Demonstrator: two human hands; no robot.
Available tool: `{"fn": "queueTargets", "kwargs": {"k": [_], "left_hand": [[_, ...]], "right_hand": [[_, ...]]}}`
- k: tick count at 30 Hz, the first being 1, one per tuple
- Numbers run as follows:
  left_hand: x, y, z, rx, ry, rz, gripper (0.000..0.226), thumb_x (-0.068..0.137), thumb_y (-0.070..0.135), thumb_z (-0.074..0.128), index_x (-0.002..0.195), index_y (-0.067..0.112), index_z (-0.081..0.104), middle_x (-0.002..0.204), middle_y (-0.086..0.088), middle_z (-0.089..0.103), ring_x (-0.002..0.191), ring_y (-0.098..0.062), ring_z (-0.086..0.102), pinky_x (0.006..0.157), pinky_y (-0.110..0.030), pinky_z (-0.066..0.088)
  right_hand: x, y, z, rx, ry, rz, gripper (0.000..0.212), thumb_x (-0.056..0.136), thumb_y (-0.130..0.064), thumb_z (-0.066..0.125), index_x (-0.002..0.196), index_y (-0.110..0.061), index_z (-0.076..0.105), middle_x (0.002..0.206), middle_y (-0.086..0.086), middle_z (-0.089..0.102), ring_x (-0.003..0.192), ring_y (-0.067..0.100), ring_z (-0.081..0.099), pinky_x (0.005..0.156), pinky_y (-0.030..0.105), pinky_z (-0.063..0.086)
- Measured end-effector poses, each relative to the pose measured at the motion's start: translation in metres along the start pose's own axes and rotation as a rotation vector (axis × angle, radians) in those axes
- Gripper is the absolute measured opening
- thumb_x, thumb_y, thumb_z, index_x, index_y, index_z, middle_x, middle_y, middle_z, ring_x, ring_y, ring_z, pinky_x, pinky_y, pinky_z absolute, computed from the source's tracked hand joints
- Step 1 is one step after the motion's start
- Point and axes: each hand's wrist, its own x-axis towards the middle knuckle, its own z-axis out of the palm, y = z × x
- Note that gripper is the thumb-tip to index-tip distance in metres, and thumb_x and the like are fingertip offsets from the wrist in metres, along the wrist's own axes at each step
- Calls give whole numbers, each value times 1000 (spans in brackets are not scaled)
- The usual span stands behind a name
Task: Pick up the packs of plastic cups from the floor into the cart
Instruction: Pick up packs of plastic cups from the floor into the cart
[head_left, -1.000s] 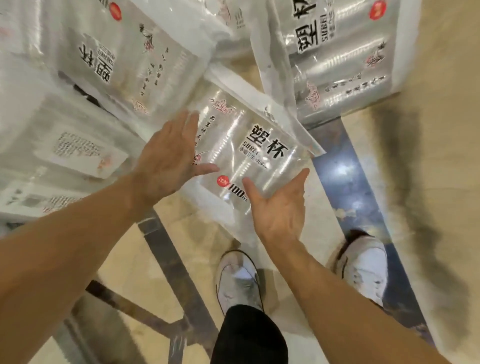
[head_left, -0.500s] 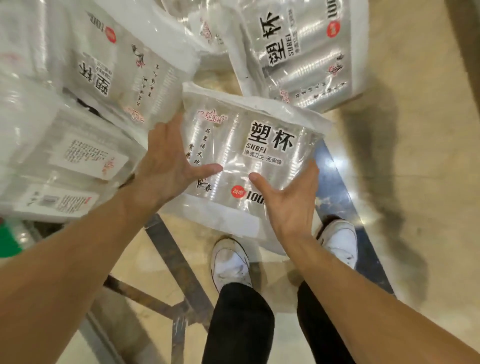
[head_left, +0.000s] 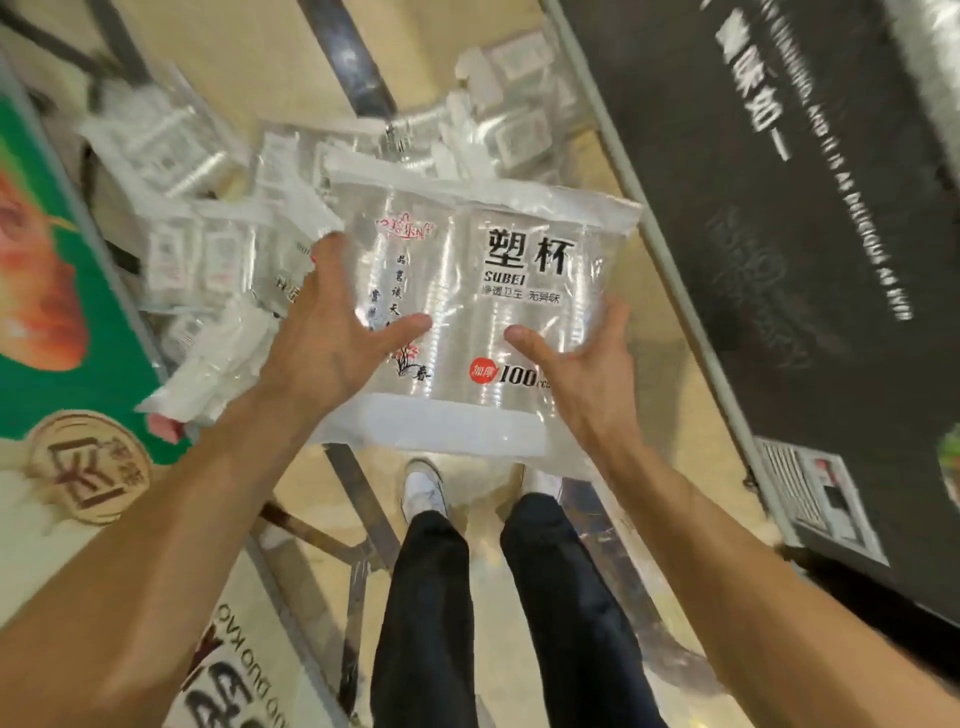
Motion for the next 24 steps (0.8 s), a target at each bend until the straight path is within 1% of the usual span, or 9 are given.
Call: {"fn": "queueTargets", "kwargs": {"k": [2, 5, 6, 9, 11, 15, 19, 22, 24], "left_hand": [[-29, 51, -36, -1, 33, 8, 102, 85, 58, 84, 157, 27, 19, 161, -13, 43, 141, -35, 48, 103, -43, 40], [-73, 121, -89, 16, 61, 39, 101, 84, 60, 85, 156, 28, 21, 157, -13, 48, 137, -36, 52, 98, -41, 40], [-88, 142, -105, 31, 73, 61, 100, 84, 61, 84, 155, 29, 22, 155, -11, 50, 135, -37, 53, 99, -44, 43], [-126, 197, -142, 54, 98, 122, 98, 82, 65, 83, 153, 31, 25, 154, -3, 51, 133, -35, 55, 103, -50, 47], [-148, 229, -159, 48, 109, 162, 100, 81, 67, 83, 155, 32, 27, 156, 1, 47, 137, -33, 54, 104, -48, 46], [-186, 286, -177, 32, 107, 276, 101, 82, 63, 85, 161, 31, 30, 159, -1, 45, 144, -27, 49, 105, -44, 43], [-214, 330, -175, 39, -3, 335, 103, 73, 80, 79, 153, 29, 40, 143, 1, 57, 130, -30, 59, 93, -42, 45], [-234, 366, -167, 104, -100, 418, 102, 75, 78, 80, 153, 25, 41, 145, 0, 57, 128, -31, 60, 88, -40, 43], [-246, 385, -157, 138, -180, 498, 95, 73, 78, 81, 147, 28, 47, 137, 5, 61, 120, -25, 62, 89, -41, 46]], "right_hand": [[-18, -50, -39, 11, -29, -34, 105, 68, -69, 91, 148, -27, 37, 141, -10, 63, 128, 16, 64, 110, 45, 53], [-53, -121, -99, 34, -41, -108, 100, 71, -59, 95, 149, -29, 39, 128, -26, 62, 115, -6, 63, 95, 15, 50], [-66, -141, -118, 36, -38, -128, 98, 73, -54, 96, 149, -28, 40, 125, -29, 59, 110, -12, 62, 91, 12, 49], [-103, -193, -171, 24, -24, -161, 91, 71, -60, 95, 140, -37, 39, 132, -19, 61, 117, 1, 65, 101, 35, 55], [-130, -219, -202, 25, -7, -161, 86, 71, -60, 94, 133, -41, 37, 133, -11, 63, 117, 9, 67, 102, 44, 56], [-188, -251, -256, 48, 82, -170, 73, 79, -49, 94, 127, -36, 41, 128, -10, 61, 107, 3, 66, 94, 37, 58], [-246, -253, -301, 85, 240, -119, 61, 78, -47, 94, 114, -42, 45, 125, -10, 63, 104, 6, 70, 89, 35, 60], [-294, -243, -325, 141, 367, -66, 59, 80, -49, 93, 115, -41, 46, 125, -12, 61, 99, 1, 67, 74, 22, 53], [-329, -229, -338, 202, 464, -9, 64, 79, -53, 93, 119, -39, 45, 123, -14, 60, 102, 4, 65, 78, 26, 52]]}}
